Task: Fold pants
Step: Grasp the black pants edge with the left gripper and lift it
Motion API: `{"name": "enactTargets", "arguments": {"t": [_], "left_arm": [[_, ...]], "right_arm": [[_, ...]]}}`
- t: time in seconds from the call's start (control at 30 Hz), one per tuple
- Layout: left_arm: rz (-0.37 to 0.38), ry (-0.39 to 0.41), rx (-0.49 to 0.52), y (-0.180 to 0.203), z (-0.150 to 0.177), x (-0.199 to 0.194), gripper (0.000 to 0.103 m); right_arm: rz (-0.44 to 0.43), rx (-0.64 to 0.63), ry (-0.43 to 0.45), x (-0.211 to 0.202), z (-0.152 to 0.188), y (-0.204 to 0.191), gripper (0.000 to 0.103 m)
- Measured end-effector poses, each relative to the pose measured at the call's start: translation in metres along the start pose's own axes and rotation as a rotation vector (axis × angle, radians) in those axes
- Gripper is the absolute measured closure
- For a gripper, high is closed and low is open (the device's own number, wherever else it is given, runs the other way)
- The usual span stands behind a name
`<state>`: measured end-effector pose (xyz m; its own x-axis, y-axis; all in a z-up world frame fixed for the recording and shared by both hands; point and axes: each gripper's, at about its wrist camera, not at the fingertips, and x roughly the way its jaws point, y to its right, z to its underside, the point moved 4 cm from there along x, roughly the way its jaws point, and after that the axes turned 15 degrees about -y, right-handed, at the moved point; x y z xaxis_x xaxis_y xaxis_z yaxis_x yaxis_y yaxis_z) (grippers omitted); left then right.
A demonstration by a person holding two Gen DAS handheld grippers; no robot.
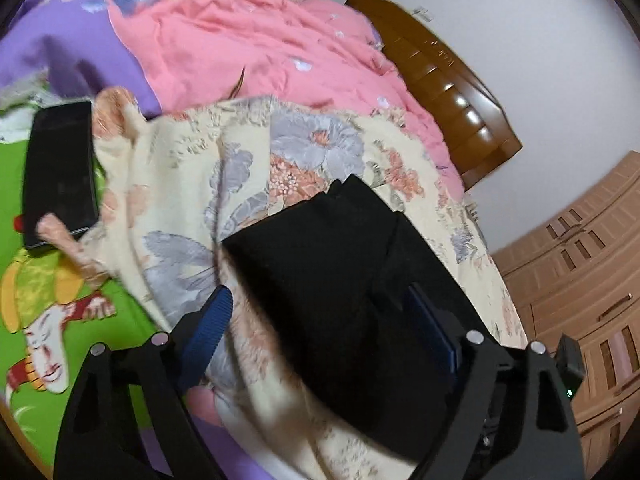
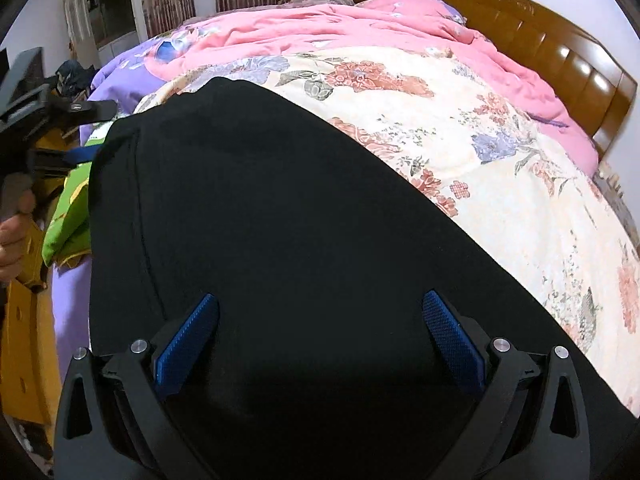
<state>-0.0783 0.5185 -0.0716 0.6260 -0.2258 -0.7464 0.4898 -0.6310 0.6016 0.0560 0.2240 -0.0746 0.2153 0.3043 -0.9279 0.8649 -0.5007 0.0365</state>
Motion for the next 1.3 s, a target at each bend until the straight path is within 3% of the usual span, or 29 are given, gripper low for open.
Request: {"name": "enactTargets", "arguments": {"t": [0.13, 0.27, 0.4, 0.43, 0.47, 0.53, 0.7, 0.8, 0.87, 0.93, 0.97, 1.03, 1.17, 1.3], "left_arm": [[0.104, -0.067, -0.073, -0.013, -0.005, 0.021, 0.020], [0.151, -0.087, -0.103, -0.021, -0.012, 0.030, 0.021], [0.128, -0.079, -0.110, -0.022, -0.014, 0.023, 0.044], [0.116, -0.065, -0.114, -0.023, -0.011, 0.018, 0.059], [0.093, -0.056, -0.121, -0.025, -0.009, 0.014, 0.063], [0.115, -0.037, -0.131, -0.026, -0.005, 0.006, 0.067], [0.126, -0.052, -0.127, -0.028, -0.014, 0.013, 0.067], [0.144, -0.048, -0.132, -0.030, -0.021, 0.021, 0.054], [0.170, -0.047, -0.149, -0.033, -0.025, 0.027, 0.054], [0.147, -0.025, -0.132, -0.029, -0.023, 0.024, 0.079], [0.132, -0.003, -0.117, -0.024, -0.020, 0.017, 0.086], [0.099, 0.059, -0.086, -0.008, -0.012, -0.002, 0.089], [-0.003, 0.163, 0.089, 0.047, -0.002, -0.038, 0.089], [-0.034, 0.128, 0.041, 0.031, -0.020, -0.020, 0.089]], "right_arm": [[0.005, -0.002, 0.000, -0.001, 0.002, -0.001, 0.004], [0.009, -0.003, 0.000, -0.001, 0.001, 0.000, 0.004], [0.010, -0.003, 0.000, 0.000, -0.001, -0.001, 0.004], [0.010, -0.003, 0.000, 0.000, -0.001, -0.001, 0.004], [0.010, -0.003, -0.001, 0.000, -0.001, 0.000, 0.004], [0.010, -0.003, -0.001, 0.000, 0.000, -0.001, 0.004], [0.014, -0.003, -0.001, 0.001, -0.001, 0.000, 0.004], [0.014, -0.003, -0.001, 0.001, -0.001, 0.000, 0.004], [0.015, -0.003, -0.001, 0.001, -0.001, 0.000, 0.004], [0.013, -0.003, -0.001, 0.001, -0.001, 0.000, 0.004], [0.012, -0.002, -0.001, 0.001, -0.001, 0.000, 0.004], [0.013, -0.003, 0.000, 0.001, -0.001, 0.000, 0.004], [0.008, 0.000, -0.002, 0.001, -0.001, 0.001, 0.004], [-0.010, 0.013, -0.005, 0.003, -0.002, 0.004, 0.004]]}}
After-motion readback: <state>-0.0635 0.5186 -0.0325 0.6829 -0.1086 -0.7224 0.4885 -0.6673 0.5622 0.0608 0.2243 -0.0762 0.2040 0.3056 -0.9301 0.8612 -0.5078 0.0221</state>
